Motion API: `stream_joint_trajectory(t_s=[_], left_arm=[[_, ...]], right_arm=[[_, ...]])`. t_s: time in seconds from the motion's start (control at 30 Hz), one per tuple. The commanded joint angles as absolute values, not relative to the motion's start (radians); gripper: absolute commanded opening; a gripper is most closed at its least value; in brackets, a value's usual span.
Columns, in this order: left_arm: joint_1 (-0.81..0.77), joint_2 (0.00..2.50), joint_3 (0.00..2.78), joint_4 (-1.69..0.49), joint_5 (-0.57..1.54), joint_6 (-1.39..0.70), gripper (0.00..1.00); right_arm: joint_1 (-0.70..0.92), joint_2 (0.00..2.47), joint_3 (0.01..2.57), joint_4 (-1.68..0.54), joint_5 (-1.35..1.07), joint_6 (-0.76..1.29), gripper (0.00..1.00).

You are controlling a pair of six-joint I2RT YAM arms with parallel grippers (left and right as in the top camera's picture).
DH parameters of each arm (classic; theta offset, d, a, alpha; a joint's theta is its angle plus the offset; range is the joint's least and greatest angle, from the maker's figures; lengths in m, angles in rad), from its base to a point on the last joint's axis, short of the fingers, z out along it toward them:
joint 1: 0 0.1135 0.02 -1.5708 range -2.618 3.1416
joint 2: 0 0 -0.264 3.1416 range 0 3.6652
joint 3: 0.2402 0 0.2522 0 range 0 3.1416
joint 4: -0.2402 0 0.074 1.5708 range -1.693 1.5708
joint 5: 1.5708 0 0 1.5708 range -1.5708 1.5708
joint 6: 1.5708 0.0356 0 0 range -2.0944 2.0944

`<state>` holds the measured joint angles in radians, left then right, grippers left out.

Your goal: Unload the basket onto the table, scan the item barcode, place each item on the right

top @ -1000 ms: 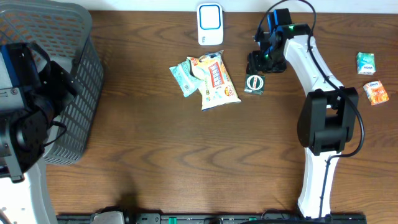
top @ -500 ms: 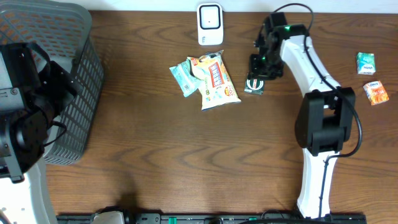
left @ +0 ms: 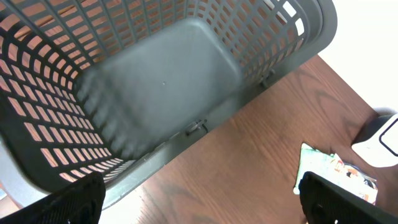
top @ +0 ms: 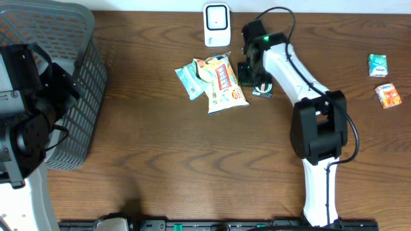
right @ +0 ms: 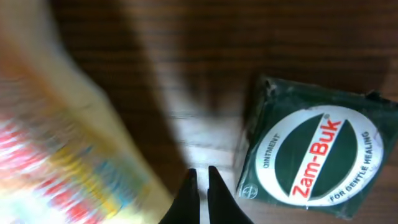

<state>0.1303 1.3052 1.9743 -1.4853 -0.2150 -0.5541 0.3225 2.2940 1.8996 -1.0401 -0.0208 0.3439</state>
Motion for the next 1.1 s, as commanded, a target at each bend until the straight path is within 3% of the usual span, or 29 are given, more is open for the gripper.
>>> stream_joint_trajectory(t_s=[0.0,0.17,0.5,0.63,0.8,0.83,0.9,1.0,1.07], left_arm=[[0.135,1.306,1.982,-1.488,-0.218,-0.563,0.98],[0.135,1.306,1.982,-1.488,-0.218,-0.563,0.98],[0.135,1.306,1.982,-1.488,-0.218,-0.563,0.98],[0.135,1.306,1.982,-1.488,-0.218,-0.563,0.98],[0.135,1.306,1.982,-1.488,-0.218,-0.563,0.98],[0.135,1.306,1.982,-1.488,-0.217,-0.563,0.98],[0.135,1.306,1.982,-1.488,-0.218,-0.563,0.98],[0.135,1.306,1.982,-1.488,-0.218,-0.563,0.98],[0.135,1.306,1.982,-1.488,-0.218,-0.563,0.98]], right_arm=[[0.333,2.293,1.813,-0.980,0.077,0.418,0.01],[0.316,2.293,1.781,-0.978,0.131,0.419,0.01],[0.257,2.289,1.959,-1.225,0.430,0.472,0.01],[0.224,2.289,2.011,-1.241,0.414,0.475,0.05],[0.194,2.289,2.011,-1.196,0.215,0.471,0.25],[0.190,2.289,2.008,-1.179,0.159,0.456,0.40],[0.189,2.289,2.007,-1.160,0.108,0.448,0.86],[0.189,2.289,2.006,-1.152,0.106,0.461,0.99],[0.188,2.289,1.998,-1.155,0.106,0.542,0.99]])
